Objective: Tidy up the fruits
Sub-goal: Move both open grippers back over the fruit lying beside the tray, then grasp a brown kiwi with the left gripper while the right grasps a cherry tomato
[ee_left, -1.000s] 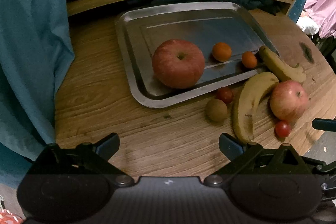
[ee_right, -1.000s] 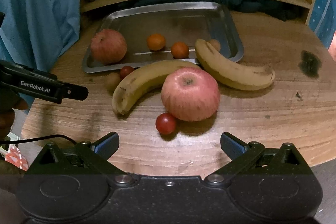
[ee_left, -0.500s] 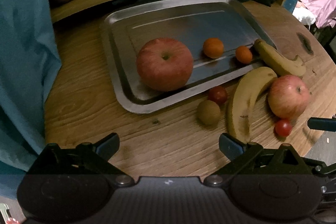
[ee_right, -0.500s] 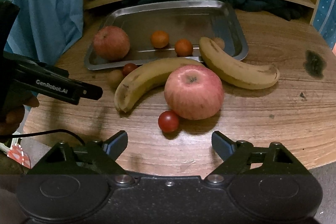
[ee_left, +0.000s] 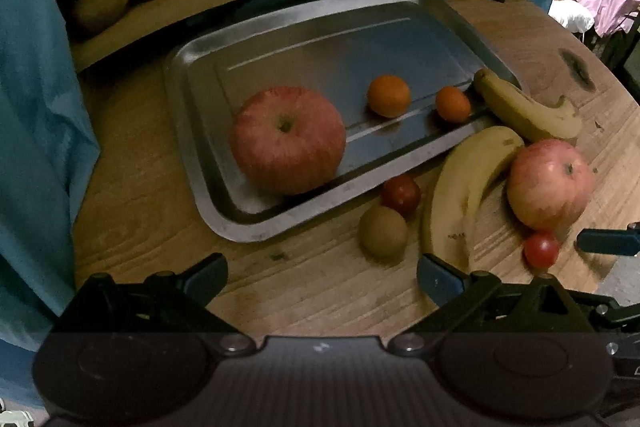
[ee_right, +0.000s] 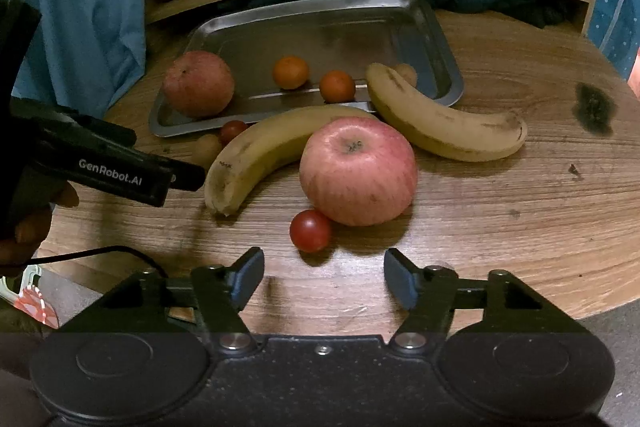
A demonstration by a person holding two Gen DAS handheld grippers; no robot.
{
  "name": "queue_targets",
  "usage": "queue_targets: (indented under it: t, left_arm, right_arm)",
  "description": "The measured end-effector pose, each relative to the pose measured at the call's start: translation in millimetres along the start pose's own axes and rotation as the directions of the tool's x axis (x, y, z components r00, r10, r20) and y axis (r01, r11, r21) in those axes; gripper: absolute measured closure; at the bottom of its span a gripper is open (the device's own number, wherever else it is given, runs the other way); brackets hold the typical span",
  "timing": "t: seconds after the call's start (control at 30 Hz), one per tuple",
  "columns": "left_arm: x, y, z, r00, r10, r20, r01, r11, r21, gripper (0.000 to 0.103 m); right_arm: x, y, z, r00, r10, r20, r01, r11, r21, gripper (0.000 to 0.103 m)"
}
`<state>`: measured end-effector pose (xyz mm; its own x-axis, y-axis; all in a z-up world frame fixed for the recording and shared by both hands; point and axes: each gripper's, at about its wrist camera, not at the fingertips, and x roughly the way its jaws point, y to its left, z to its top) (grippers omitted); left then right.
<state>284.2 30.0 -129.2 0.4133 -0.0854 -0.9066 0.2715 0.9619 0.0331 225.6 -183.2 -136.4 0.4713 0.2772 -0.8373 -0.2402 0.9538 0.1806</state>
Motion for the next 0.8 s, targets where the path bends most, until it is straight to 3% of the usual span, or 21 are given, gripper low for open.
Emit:
queue_targets:
  t: [0.43,0.57,0.8]
  left_arm:
    - [-5.6,-2.3,1.9,0.999,-0.037,0.038,0.036,0.999,0.022,0.013]
    - [-3.8,-1.5,3.0,0.998,-0.053,0.028,0.053,0.998,0.025,0.031]
    - [-3.9,-7.5,4.9,0.997,-0.077,0.029,0.076,0.996,0.050,0.044]
  right_arm:
    - [3.3,2.5,2.8,1.000,0.004,0.006,-0.004,1.000,0.001,0.054]
    - [3.7,4.0,3.7,1.000,0.003,0.008,-0.003,1.000,-0.002,0.059]
    - [5.8,4.9,6.4,1.000,0.005,0.012,-0.005,1.000,0.006,0.063]
